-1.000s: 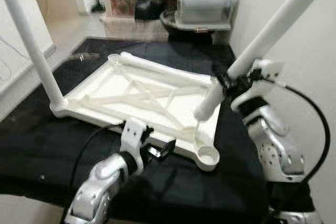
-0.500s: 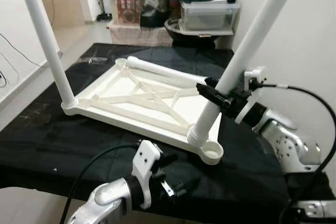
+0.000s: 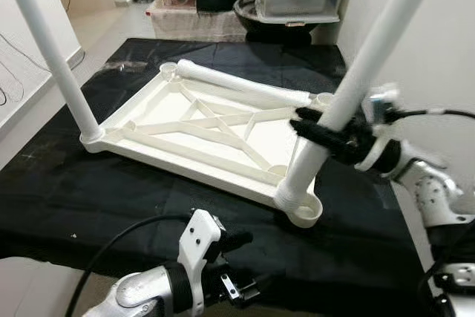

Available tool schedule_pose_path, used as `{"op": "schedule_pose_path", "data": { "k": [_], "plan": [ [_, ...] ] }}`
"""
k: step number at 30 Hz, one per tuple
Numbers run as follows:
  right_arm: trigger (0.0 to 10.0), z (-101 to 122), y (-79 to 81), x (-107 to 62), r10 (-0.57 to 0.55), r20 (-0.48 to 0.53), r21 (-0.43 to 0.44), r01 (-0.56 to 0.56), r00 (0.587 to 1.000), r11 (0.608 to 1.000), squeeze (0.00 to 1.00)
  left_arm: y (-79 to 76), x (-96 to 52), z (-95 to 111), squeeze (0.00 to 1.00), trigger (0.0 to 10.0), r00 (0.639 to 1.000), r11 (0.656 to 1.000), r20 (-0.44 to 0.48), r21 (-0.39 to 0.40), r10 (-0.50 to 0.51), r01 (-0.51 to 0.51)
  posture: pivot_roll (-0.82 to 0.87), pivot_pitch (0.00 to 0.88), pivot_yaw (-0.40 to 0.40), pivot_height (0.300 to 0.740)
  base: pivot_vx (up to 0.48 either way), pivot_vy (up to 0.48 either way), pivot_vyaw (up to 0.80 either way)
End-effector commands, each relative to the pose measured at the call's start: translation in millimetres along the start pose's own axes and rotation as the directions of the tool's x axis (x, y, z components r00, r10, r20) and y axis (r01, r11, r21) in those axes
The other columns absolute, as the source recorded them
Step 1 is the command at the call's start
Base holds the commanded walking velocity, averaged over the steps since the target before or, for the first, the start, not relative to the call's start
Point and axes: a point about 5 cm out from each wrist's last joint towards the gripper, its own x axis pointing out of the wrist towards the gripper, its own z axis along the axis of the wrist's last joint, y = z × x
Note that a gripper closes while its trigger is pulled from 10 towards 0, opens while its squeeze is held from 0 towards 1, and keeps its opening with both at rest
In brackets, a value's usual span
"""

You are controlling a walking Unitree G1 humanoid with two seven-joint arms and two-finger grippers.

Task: Building children table

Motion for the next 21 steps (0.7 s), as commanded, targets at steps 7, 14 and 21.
{"op": "schedule_pose_path", "data": {
  "k": [7,14,21],
  "plan": [
    [10.0,-19.5,-4.6,-10.6,0.026,-0.091,0.075,-0.019,0.996,0.997,0.0,-2.2,-9.2,0.2,0.0,10.0,0.999,1.0,-0.038,-0.016,0.003,-0.004,0.27,0.199,0.013,0.74,0.0,0.0,0.0],
    [10.0,-26.0,8.3,-9.0,0.139,-0.134,0.087,-0.128,0.981,0.988,0.0,-4.6,-16.3,2.2,0.0,10.0,0.998,1.0,-0.062,-0.013,0.005,-0.006,0.28,0.205,0.026,0.74,0.0,0.0,0.0],
    [10.0,-31.3,2.6,-9.8,0.127,-0.254,0.023,-0.125,0.959,0.992,0.0,-5.6,-18.0,2.2,0.0,10.0,0.997,1.0,-0.072,-0.019,0.002,-0.003,0.27,0.2,0.028,0.74,0.0,0.0,0.0]
  ]
}}
